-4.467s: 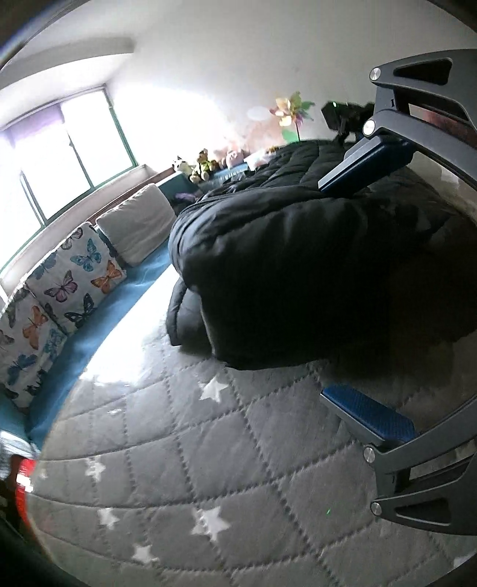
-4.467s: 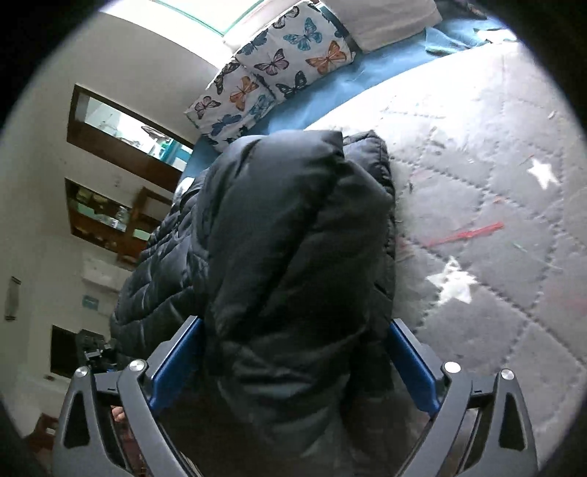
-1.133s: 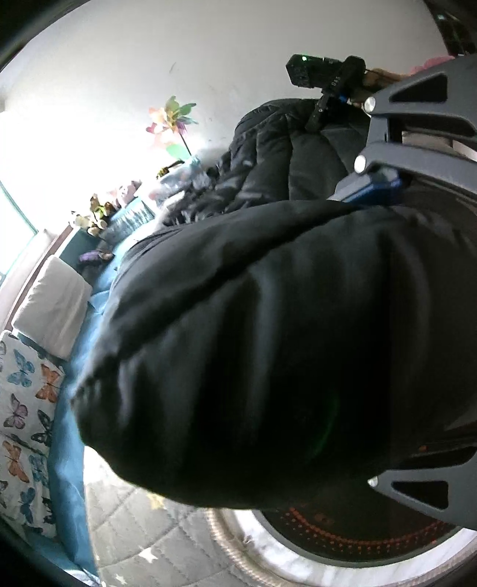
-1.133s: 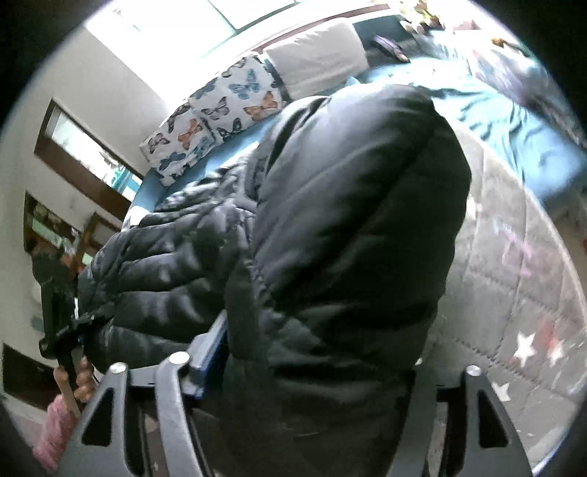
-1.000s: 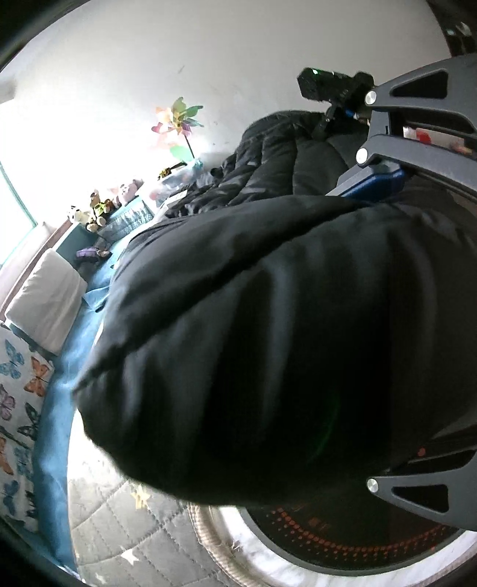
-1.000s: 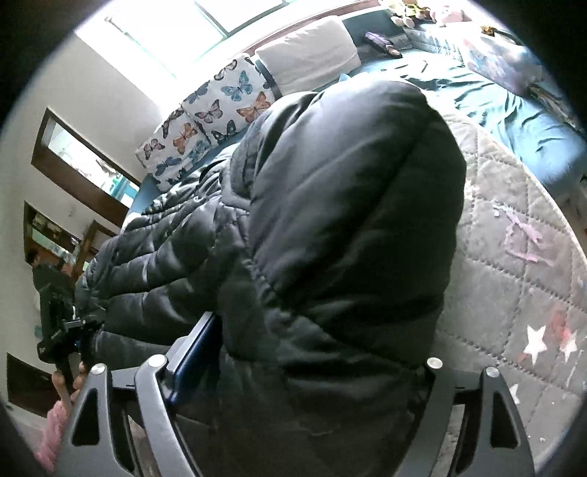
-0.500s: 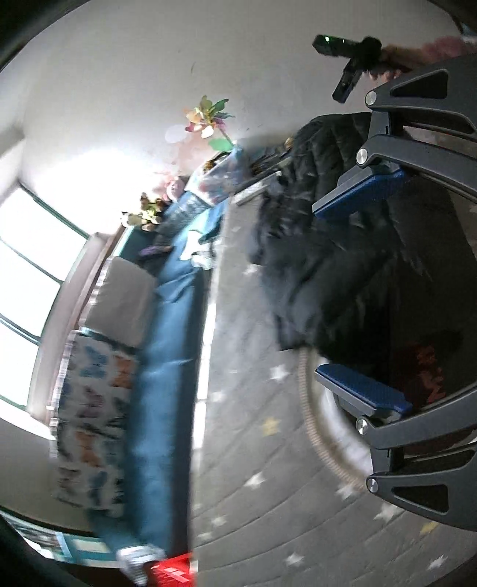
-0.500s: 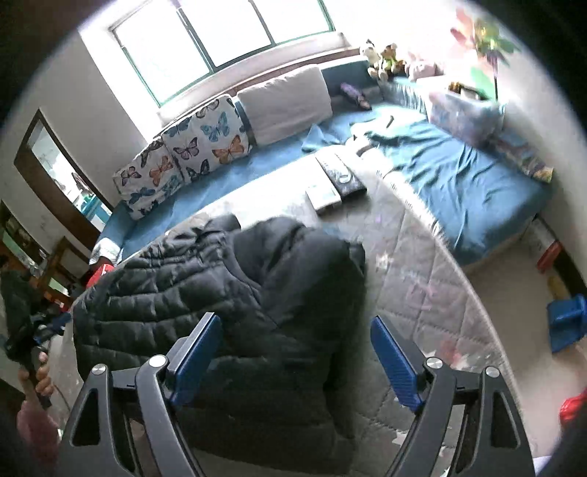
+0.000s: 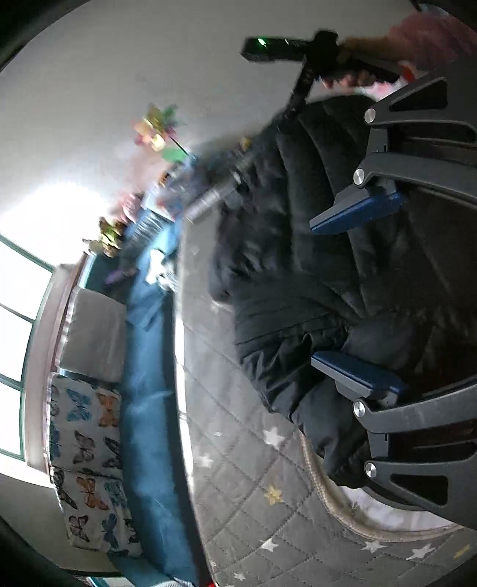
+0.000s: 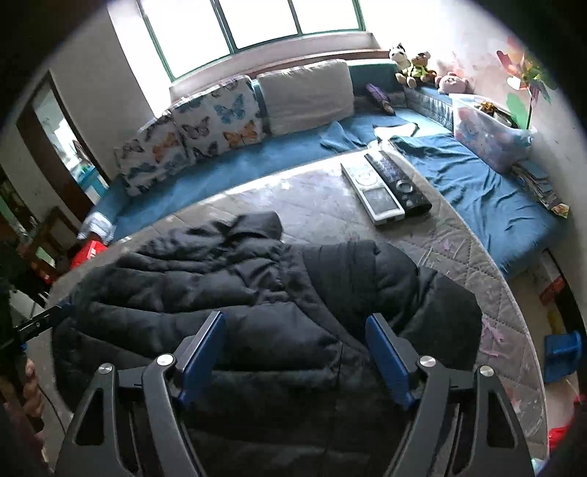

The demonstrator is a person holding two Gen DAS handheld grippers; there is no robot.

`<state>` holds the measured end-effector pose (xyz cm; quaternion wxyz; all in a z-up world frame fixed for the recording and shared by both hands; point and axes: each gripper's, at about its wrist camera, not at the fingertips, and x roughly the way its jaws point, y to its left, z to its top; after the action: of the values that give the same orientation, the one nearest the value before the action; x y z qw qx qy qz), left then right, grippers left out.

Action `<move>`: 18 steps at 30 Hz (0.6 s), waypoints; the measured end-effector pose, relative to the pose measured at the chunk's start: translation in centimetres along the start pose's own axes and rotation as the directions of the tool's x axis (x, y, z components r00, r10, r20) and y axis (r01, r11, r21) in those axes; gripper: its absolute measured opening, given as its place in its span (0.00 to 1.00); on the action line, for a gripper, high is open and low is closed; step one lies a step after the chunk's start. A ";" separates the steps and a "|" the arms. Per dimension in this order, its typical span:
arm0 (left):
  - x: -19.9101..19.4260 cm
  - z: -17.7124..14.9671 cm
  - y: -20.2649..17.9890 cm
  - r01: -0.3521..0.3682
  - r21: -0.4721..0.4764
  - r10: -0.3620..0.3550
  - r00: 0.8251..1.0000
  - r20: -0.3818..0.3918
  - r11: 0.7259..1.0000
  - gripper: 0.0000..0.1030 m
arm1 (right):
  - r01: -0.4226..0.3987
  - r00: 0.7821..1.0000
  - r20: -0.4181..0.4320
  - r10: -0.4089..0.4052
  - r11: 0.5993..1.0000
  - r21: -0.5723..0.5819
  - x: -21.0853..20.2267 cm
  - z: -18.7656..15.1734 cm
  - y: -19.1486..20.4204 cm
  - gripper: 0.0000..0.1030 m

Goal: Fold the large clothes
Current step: 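Open both grippers and release the folded jacket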

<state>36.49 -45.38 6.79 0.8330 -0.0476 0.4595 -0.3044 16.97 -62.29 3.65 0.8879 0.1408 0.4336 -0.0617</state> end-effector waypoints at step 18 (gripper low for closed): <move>-8.6 -4.6 -4.9 -0.134 0.139 0.115 0.984 0.133 0.981 0.73 | 0.089 0.992 0.099 -0.079 0.991 -0.101 -9.5 -3.9 4.3 0.83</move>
<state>27.14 -43.69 12.27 0.8787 0.0240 0.3852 -0.2810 9.17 -57.15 9.75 0.9102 0.0725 0.3993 -0.0828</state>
